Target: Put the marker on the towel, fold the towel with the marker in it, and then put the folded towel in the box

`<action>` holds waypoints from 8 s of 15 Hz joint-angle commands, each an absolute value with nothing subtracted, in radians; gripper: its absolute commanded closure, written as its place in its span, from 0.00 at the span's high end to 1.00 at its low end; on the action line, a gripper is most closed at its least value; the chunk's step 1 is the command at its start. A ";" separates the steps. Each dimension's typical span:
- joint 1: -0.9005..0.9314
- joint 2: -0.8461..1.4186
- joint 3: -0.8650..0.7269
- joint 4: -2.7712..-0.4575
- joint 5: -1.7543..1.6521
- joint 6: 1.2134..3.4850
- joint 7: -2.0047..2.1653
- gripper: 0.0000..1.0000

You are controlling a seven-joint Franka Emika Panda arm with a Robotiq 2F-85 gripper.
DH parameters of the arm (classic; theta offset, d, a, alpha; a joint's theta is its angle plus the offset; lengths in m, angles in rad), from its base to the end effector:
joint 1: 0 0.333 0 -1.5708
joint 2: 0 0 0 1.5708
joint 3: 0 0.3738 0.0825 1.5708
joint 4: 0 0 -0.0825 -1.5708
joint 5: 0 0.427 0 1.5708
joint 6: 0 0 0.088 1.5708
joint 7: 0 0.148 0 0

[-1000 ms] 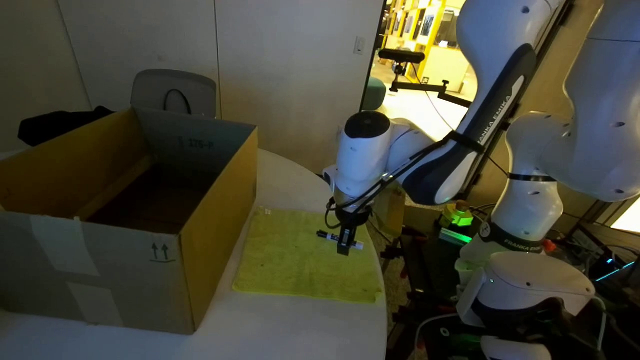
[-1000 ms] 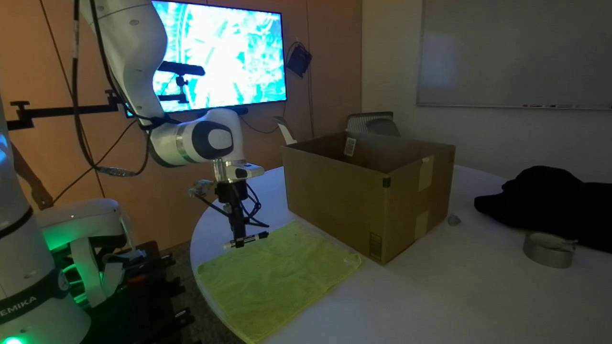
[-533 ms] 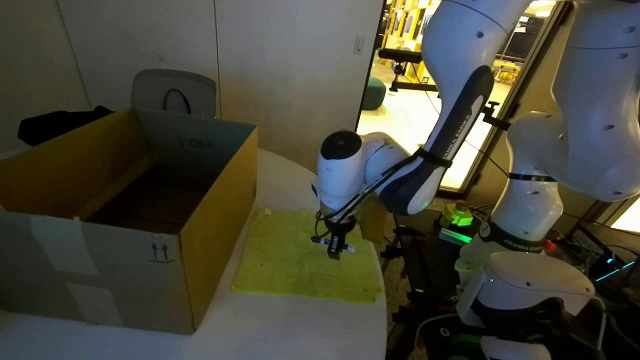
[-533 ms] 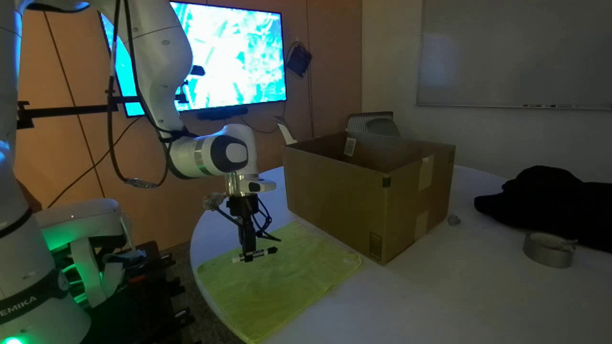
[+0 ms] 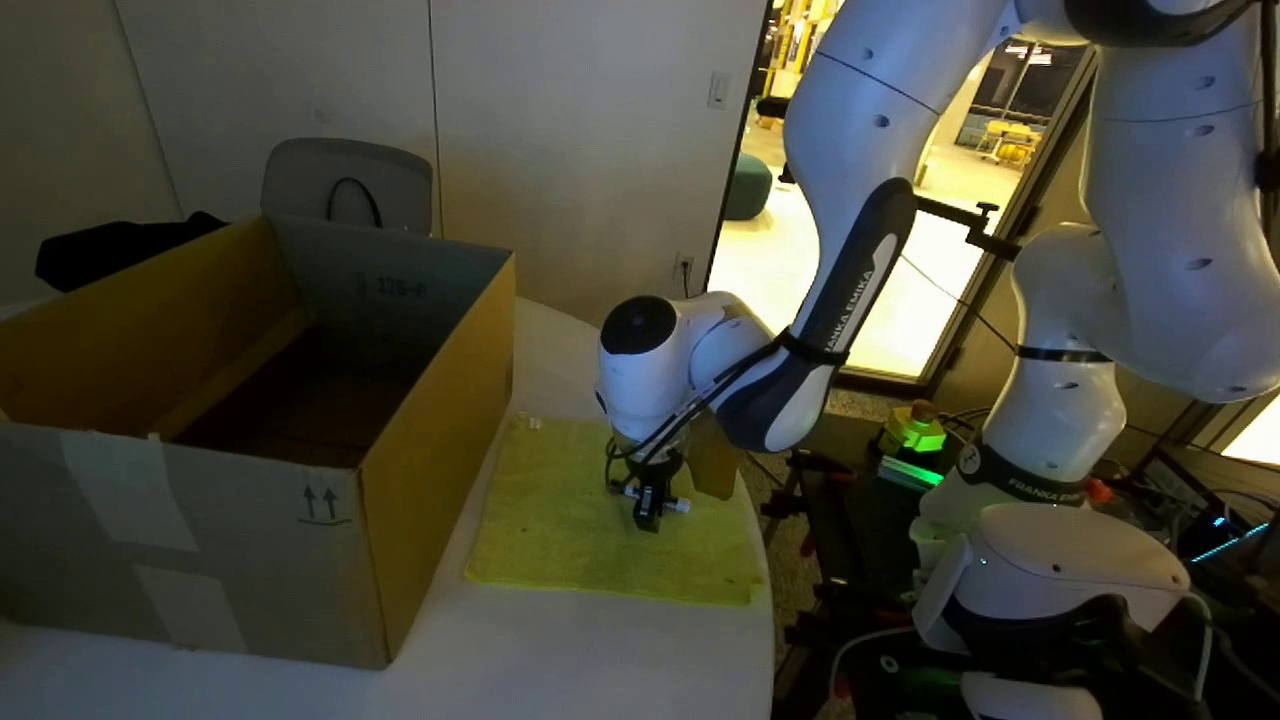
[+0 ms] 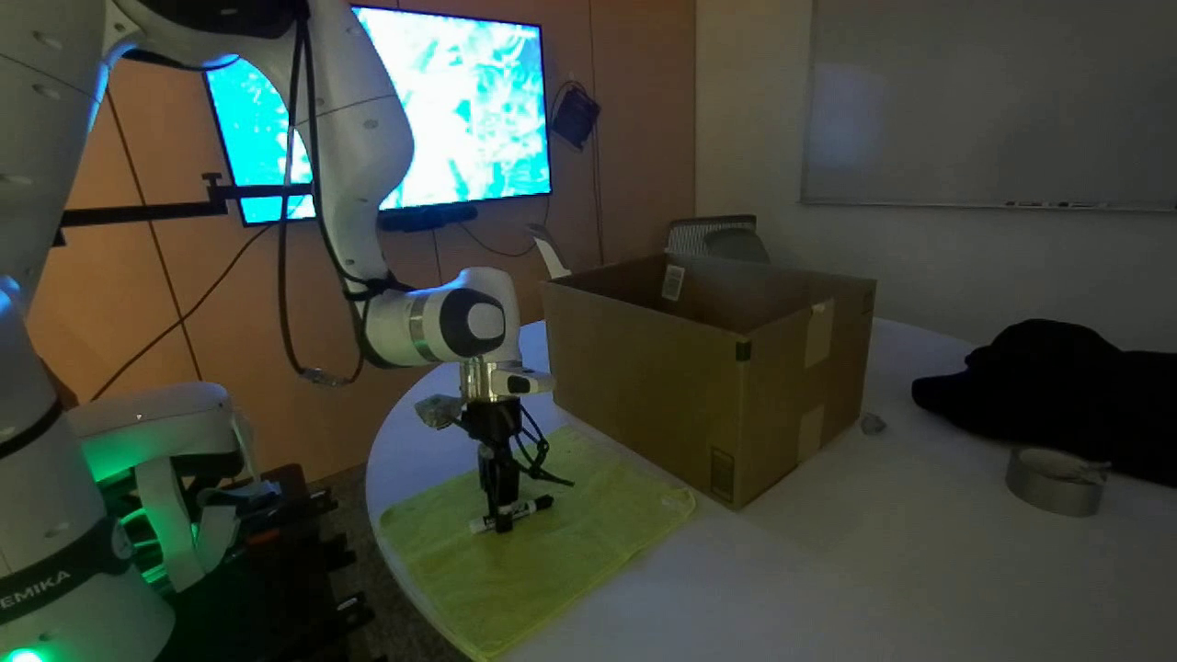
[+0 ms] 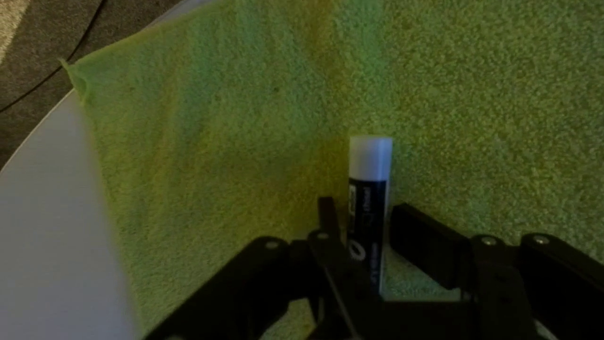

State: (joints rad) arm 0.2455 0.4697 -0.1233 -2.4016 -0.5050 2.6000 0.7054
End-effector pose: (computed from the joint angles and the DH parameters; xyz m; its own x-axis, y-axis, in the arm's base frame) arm 0.4799 0.0505 0.0753 0.9840 -0.1274 -0.1249 -0.0780 -0.9366 0.3416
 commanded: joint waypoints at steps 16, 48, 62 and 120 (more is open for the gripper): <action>0.240 0.412 0.027 -2.462 -0.368 2.807 0.359 1.00; 0.127 0.118 -0.017 -2.670 -0.161 2.790 0.167 0.11; 0.083 0.111 -0.133 -2.689 -0.283 2.679 0.526 0.70; 0.250 0.572 -0.203 -2.256 -0.694 2.899 0.535 0.04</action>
State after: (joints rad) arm 0.3031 0.6685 -0.2659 -2.1549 -0.7218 2.9436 0.6054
